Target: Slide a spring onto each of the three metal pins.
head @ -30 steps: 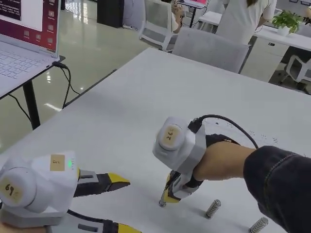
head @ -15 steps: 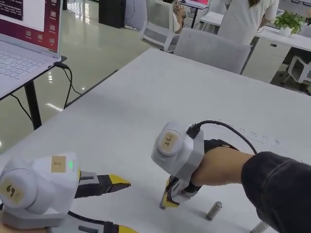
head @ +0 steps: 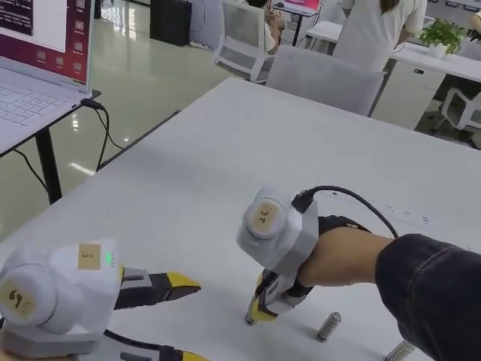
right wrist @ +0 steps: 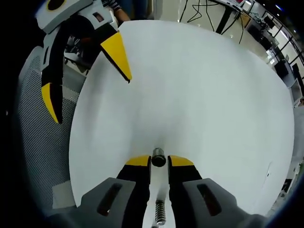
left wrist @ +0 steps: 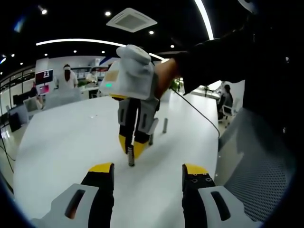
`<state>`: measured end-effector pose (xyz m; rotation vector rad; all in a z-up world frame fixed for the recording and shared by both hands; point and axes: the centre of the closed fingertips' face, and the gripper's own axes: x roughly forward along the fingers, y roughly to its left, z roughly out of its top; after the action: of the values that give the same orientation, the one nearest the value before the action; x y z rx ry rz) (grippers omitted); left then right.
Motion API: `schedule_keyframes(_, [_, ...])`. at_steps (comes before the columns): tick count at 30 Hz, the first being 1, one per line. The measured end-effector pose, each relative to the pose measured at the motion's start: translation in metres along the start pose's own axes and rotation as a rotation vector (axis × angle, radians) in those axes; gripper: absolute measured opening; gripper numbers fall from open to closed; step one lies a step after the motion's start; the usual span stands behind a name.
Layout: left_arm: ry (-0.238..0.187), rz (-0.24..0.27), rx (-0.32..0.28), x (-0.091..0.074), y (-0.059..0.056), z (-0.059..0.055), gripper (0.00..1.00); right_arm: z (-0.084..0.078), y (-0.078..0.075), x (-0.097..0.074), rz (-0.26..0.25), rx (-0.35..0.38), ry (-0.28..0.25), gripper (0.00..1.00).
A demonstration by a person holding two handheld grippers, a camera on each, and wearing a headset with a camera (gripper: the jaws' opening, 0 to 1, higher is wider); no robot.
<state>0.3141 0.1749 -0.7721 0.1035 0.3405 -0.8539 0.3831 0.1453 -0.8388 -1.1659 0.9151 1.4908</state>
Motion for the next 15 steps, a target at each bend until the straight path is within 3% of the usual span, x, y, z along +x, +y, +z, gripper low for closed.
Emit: schedule_keyframes(15, [0.001,-0.002,-0.003,0.006,-0.002,0.01,0.56,-0.013,-0.001,-0.028,-0.043,0.077,-0.07,0.23])
